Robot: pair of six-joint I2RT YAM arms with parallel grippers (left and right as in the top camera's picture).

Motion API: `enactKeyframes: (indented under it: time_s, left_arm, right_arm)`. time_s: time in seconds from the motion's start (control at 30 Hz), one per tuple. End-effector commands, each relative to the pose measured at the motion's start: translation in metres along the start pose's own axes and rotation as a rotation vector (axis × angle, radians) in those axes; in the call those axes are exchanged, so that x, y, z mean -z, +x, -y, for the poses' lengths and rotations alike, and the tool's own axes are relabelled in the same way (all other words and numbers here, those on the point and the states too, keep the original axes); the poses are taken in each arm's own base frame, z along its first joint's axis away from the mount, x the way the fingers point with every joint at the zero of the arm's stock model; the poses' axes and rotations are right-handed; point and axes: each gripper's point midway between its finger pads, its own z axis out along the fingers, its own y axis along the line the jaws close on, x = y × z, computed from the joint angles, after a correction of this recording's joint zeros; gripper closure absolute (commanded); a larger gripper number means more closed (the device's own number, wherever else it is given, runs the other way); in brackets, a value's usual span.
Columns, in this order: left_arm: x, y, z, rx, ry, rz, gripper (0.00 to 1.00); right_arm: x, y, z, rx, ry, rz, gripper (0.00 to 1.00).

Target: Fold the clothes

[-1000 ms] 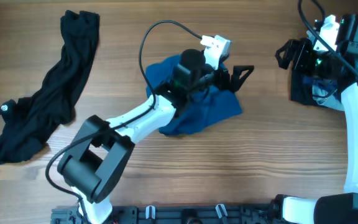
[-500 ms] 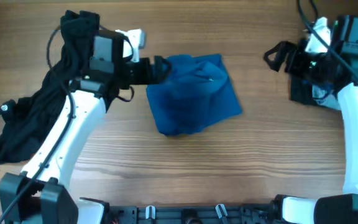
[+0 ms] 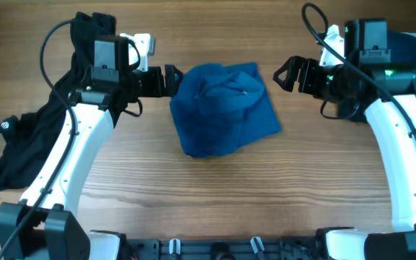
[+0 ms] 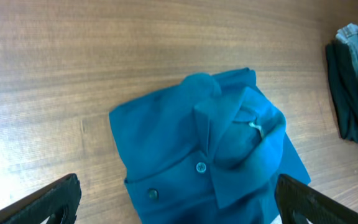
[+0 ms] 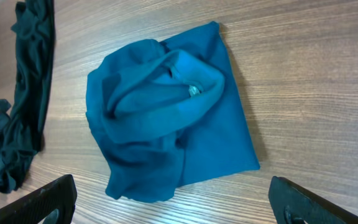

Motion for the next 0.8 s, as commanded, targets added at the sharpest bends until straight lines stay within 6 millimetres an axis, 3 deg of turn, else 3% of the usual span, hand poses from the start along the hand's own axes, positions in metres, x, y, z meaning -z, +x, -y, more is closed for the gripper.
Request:
enactKeyframes:
  time_s: [0.0, 0.13, 0.27, 0.37, 0.5, 0.6, 0.77]
  left_arm:
    - [-0.004, -0.004, -0.003, -0.074, -0.006, 0.015, 0.00]
    - [-0.013, -0.006, -0.012, -0.110, -0.039, 0.021, 0.00]
    - [-0.031, -0.008, -0.027, -0.118, -0.085, 0.023, 0.00]
    - [-0.036, -0.014, -0.030, -0.119, -0.085, 0.048, 0.00]
    - [-0.036, -0.016, -0.030, -0.122, -0.084, 0.058, 0.00]
    - [-0.037, -0.016, -0.030, -0.122, -0.083, 0.057, 0.00]
    - [-0.038, -0.012, -0.030, -0.117, -0.084, 0.040, 0.00]
  right_arm:
    - [0.001, 0.007, -0.004, -0.015, 0.029, -0.008, 0.01]
    - [-0.014, 0.018, -0.003, -0.044, 0.046, -0.032, 0.01]
    - [-0.057, 0.064, 0.007, -0.110, 0.062, -0.145, 0.04]
    - [-0.081, 0.090, -0.003, -0.058, 0.022, -0.191, 0.06]
    - [-0.120, 0.126, -0.023, 0.012, -0.033, -0.193, 0.14]
    - [-0.143, 0.153, -0.017, -0.031, -0.050, -0.196, 0.25]
    - [-0.160, 0.175, -0.002, -0.088, -0.067, -0.184, 0.35]
